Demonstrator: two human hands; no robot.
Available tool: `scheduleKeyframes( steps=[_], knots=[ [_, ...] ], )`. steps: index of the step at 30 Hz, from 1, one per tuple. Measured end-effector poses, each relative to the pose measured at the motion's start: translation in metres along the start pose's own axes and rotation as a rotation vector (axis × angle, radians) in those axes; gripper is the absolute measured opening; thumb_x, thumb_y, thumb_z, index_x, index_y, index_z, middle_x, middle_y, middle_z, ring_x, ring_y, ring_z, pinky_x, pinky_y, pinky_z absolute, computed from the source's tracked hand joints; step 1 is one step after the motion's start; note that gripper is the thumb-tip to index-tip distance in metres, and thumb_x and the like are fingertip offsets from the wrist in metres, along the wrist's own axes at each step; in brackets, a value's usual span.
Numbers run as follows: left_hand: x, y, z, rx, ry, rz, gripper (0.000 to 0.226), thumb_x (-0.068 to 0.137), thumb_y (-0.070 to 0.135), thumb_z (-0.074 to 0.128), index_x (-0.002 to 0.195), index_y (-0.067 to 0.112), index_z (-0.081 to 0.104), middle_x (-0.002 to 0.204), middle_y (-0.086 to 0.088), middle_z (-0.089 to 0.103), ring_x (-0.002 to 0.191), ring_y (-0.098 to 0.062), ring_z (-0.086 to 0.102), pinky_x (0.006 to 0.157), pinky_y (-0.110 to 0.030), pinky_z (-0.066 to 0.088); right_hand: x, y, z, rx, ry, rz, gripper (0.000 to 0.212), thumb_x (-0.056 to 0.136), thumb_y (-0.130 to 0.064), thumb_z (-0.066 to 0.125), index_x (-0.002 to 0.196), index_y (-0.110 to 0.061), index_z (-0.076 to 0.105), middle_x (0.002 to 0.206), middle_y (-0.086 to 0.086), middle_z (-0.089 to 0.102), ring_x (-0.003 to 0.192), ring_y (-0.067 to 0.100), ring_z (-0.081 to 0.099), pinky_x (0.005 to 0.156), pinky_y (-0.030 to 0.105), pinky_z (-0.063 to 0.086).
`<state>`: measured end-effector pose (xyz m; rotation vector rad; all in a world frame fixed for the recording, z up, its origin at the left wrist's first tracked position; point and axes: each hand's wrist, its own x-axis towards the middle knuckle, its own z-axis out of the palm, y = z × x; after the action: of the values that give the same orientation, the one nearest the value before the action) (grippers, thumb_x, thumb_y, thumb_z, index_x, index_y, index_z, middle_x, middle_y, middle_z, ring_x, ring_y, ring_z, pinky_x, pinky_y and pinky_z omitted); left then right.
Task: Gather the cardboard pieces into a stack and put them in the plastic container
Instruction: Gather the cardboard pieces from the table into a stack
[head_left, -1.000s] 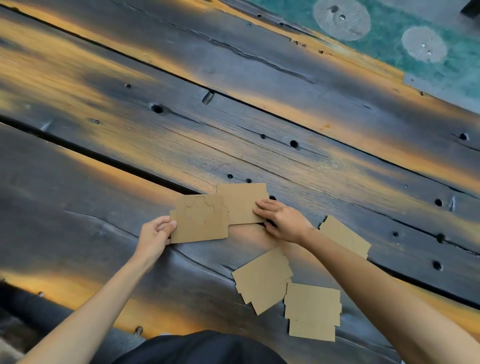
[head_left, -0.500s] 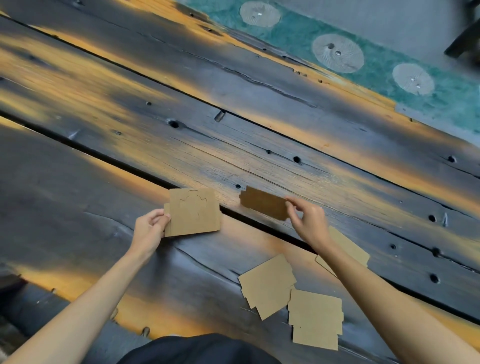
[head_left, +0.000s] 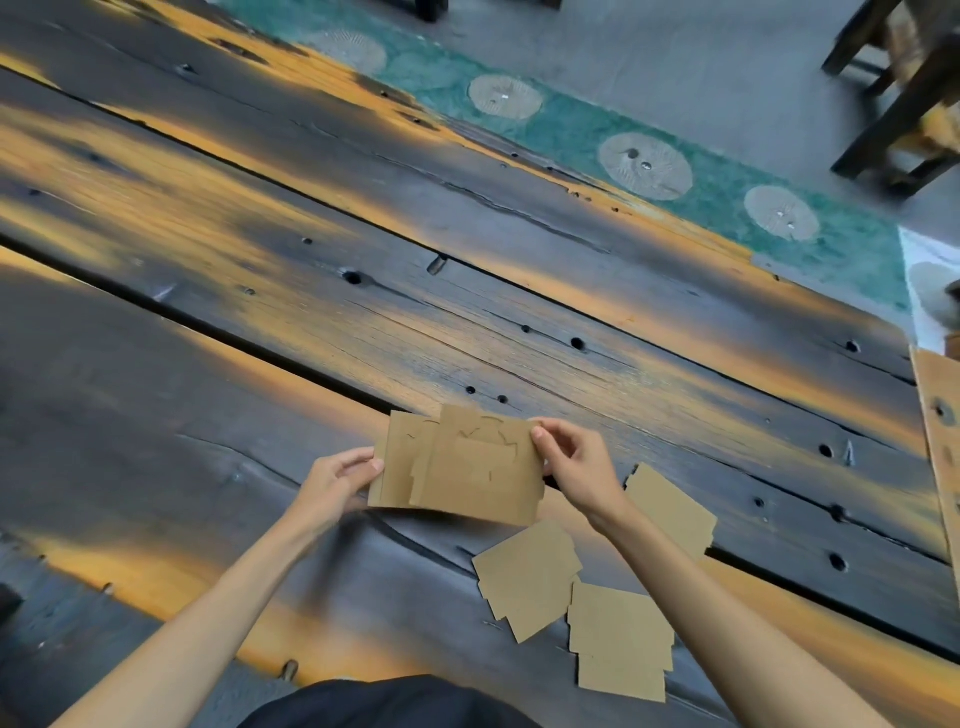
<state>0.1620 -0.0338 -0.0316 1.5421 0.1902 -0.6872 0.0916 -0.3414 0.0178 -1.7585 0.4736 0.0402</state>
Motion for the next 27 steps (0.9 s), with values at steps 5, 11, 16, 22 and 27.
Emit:
scheduleKeyframes(
  steps=[5,11,16,22,27],
  knots=[
    [-0.019,-0.001,0.005,-0.062,-0.206,0.003,0.033,0.098,0.020,0.061,0.131,0.018,0.065,0.116,-0.014,0.076,0.101,-0.027,0.074,0.079,-0.039,0.062,-0.011,0.002,0.013,-0.057,-0.035,-0.007,0.022,0.103,-0.021,0.056,0.103,-0.028,0.077,0.104,-0.010,0.077,0.090,0.000,0.069,0.068,0.022,0.056],
    [-0.035,-0.005,0.012,-0.082,-0.290,-0.021,0.043,0.097,0.021,0.064,0.139,0.021,0.055,0.121,-0.014,0.074,0.113,-0.029,0.070,0.083,-0.042,0.062,-0.018,0.009,0.018,-0.192,-0.016,0.021,0.023,0.102,-0.026,0.057,0.113,-0.020,0.076,0.102,-0.007,0.077,0.096,0.011,0.070,0.080,0.040,0.062],
    [-0.042,-0.015,0.021,-0.111,-0.267,-0.049,0.041,0.096,0.017,0.062,0.137,0.013,0.055,0.121,-0.016,0.074,0.113,-0.033,0.070,0.088,-0.045,0.061,-0.029,0.015,0.021,-0.217,0.002,0.039,0.017,0.100,-0.025,0.060,0.102,-0.026,0.077,0.096,-0.006,0.077,0.090,0.020,0.073,0.072,0.044,0.064],
    [-0.048,-0.022,0.031,-0.150,-0.276,-0.039,0.039,0.095,0.014,0.063,0.134,0.015,0.057,0.124,-0.015,0.072,0.114,-0.034,0.069,0.088,-0.049,0.060,-0.039,0.026,0.022,-0.274,0.088,0.057,0.016,0.097,-0.032,0.064,0.100,-0.029,0.079,0.110,-0.003,0.067,0.090,0.015,0.070,0.075,0.044,0.063],
    [-0.050,-0.025,0.040,-0.169,-0.252,-0.031,0.040,0.096,0.006,0.060,0.135,0.016,0.057,0.127,-0.011,0.071,0.115,-0.032,0.068,0.085,-0.051,0.060,-0.047,0.025,0.019,-0.189,0.118,0.106,0.016,0.096,-0.030,0.067,0.105,-0.025,0.078,0.114,-0.006,0.069,0.101,0.010,0.069,0.080,0.043,0.063]
  ],
)
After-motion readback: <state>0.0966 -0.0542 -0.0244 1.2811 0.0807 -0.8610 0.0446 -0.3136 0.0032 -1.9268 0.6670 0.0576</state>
